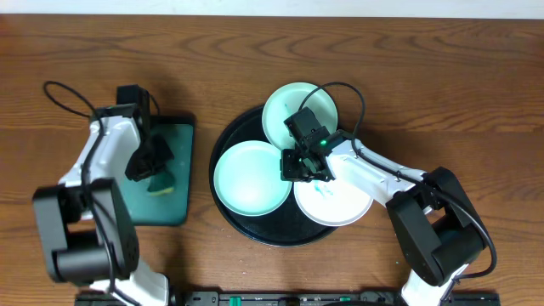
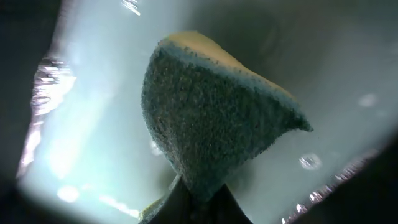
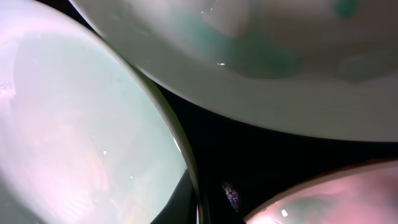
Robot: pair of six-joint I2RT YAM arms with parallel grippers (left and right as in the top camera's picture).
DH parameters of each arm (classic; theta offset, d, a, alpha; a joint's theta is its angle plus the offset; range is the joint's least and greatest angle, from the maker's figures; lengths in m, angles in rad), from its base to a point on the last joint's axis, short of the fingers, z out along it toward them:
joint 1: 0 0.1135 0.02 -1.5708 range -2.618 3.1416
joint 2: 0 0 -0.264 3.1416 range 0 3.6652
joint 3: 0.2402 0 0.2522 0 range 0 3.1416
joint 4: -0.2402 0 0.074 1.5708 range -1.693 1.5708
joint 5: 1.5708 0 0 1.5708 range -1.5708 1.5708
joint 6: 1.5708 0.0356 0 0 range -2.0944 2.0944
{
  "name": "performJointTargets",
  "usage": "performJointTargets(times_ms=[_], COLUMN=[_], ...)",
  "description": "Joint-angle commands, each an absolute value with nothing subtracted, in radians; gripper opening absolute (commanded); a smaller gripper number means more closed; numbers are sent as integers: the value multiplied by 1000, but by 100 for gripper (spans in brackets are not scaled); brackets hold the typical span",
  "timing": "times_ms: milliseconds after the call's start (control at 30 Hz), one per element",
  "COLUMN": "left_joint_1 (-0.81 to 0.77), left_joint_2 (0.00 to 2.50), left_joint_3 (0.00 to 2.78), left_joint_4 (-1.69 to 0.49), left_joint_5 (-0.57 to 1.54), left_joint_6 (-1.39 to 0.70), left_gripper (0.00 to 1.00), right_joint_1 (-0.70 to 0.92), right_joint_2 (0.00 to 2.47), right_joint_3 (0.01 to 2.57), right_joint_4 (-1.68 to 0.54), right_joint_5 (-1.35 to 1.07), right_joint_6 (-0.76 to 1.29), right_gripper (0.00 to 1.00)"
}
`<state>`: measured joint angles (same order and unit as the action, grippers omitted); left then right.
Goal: Clean dirty plates on tray and stack at the side
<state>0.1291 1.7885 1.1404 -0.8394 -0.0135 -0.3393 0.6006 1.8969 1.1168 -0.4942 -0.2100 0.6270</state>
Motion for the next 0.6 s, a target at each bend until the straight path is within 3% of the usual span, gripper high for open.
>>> performJointTargets(times_ms=[0, 100, 133, 300, 567], left_joint_1=[131, 131, 131, 130, 127], left_joint_2=[1822, 1819, 1816, 1792, 1594], left_joint_3=[1145, 1145, 1145, 1145, 1145], left_joint_4=[-839, -841, -842, -852, -890], left_joint_5=[7, 35, 56, 112, 124], left_joint_6=[-321, -319, -307, -284, -281], left_gripper=[8, 37, 51, 67, 78], right_joint_1=[604, 604, 604, 604, 604], right_joint_2=[1924, 1924, 1924, 1924, 1915], right_joint_3=[1097, 1097, 1097, 1097, 1099], right_joint_4=[-511, -511, -509, -505, -482], right_joint_5=[-162, -163, -163, -171, -296], right_joint_6=[631, 631, 631, 631, 604], right_gripper=[1, 1, 1, 1, 1])
